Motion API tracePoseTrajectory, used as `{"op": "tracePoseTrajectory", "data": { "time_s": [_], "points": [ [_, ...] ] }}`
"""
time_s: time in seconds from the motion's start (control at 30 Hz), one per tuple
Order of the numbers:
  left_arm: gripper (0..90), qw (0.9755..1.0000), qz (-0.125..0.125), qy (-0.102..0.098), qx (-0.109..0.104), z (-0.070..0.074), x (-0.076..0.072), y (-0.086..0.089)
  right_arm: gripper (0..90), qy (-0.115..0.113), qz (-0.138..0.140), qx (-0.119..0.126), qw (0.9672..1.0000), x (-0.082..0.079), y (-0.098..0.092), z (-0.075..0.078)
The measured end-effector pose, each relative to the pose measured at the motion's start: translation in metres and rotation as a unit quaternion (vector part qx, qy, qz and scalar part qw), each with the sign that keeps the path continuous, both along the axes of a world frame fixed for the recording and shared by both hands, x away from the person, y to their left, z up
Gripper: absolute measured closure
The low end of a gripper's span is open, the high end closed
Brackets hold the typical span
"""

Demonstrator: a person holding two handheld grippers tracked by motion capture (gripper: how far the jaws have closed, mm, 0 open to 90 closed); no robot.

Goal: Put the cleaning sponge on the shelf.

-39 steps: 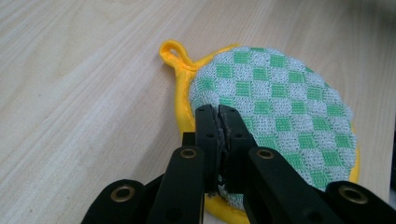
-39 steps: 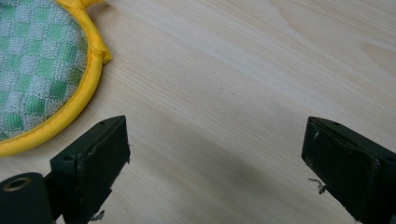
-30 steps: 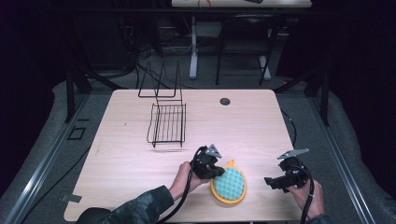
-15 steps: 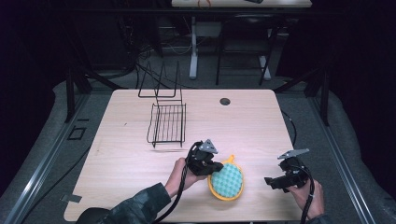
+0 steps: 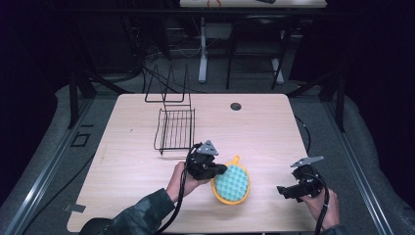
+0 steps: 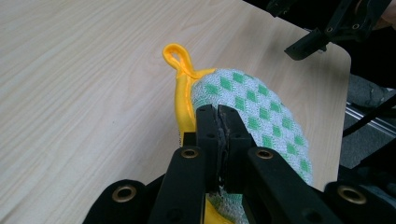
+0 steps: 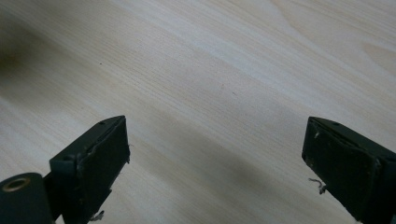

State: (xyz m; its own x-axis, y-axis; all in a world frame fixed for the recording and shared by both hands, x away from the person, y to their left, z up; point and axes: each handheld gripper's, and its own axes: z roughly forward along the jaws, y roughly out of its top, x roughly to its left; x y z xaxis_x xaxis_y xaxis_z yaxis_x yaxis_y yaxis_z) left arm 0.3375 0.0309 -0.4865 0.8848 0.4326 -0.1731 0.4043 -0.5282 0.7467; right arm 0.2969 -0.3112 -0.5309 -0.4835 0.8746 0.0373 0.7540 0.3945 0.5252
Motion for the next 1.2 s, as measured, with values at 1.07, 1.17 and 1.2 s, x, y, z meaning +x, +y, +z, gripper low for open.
{"op": "tracePoseTrajectory", "data": {
  "time_s": [1.07, 1.17, 1.2],
  "points": [
    [88.7, 0.9983, 0.042, -0.035, -0.020, 0.026, 0.004, 0.049, 6.6, -0.001, 0.001, 0.000, 1.0000, 0.000, 0.000, 0.000],
    [88.7, 0.9980, 0.047, -0.036, -0.022, 0.028, 0.004, 0.054, 6.6, -0.001, 0.002, 0.000, 1.0000, 0.000, 0.000, 0.000],
    [88.6, 0.9978, 0.049, -0.038, -0.020, 0.029, 0.004, 0.056, 6.6, -0.001, 0.001, 0.002, 1.0000, 0.000, 0.000, 0.000]
  ]
}}
